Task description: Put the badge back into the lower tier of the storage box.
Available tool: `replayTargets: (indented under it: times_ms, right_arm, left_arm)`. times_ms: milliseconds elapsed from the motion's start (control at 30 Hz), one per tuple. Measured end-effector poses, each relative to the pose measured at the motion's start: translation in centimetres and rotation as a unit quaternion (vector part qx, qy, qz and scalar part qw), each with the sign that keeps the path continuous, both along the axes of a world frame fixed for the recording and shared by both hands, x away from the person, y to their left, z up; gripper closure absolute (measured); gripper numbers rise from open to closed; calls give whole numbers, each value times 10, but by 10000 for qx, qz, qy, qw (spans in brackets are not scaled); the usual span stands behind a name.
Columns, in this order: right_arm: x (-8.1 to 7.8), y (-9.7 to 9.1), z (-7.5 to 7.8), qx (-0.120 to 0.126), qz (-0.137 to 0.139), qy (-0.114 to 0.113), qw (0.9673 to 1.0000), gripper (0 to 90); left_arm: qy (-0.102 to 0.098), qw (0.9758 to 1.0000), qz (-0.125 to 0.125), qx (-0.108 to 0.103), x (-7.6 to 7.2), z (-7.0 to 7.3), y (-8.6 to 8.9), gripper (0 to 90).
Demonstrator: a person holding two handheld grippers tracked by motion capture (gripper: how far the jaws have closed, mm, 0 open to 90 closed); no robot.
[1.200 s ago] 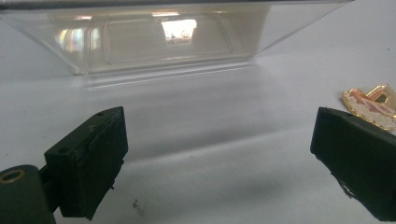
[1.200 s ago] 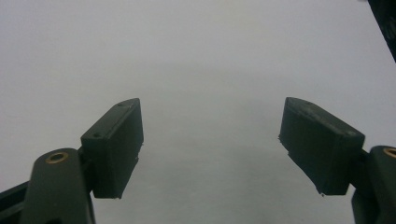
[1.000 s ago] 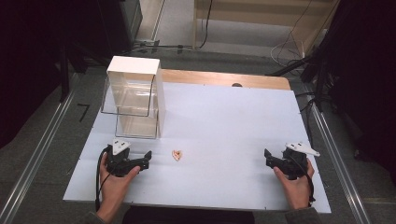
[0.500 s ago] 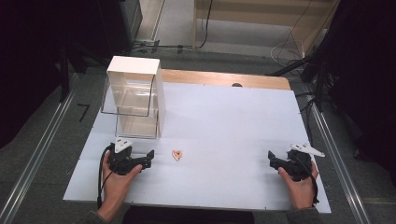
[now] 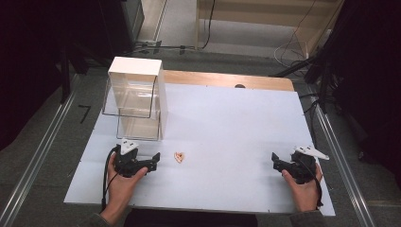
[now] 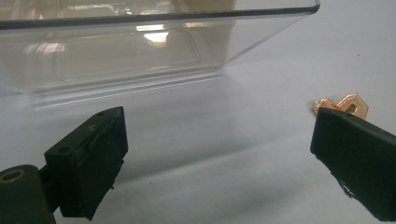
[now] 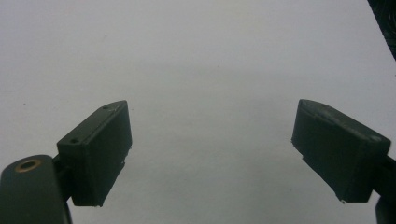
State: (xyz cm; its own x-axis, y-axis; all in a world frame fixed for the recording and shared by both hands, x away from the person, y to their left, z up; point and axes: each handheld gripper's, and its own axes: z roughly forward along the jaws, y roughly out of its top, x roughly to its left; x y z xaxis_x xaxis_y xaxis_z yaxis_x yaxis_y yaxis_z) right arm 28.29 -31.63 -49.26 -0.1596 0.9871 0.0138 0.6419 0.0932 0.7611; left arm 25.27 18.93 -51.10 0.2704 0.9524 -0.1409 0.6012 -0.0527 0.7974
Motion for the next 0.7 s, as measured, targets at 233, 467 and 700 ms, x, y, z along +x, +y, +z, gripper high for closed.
replayTargets:
  times_ms: [233, 467, 700]
  right_arm:
    - [0, 0, 0, 30, -2, 47, 10000, 108]
    - [0, 1, 0, 26, -10, 91, 10000, 107]
    - [0, 1, 0, 58, 5, 142, 9999, 108]
  left_arm:
    - [20, 10000, -94, 15, 2, -1, -6, 44]
    - [43, 9998, -183, 10, 3, -2, -13, 44]
    - [55, 9997, -255, 11, 5, -2, -19, 50]
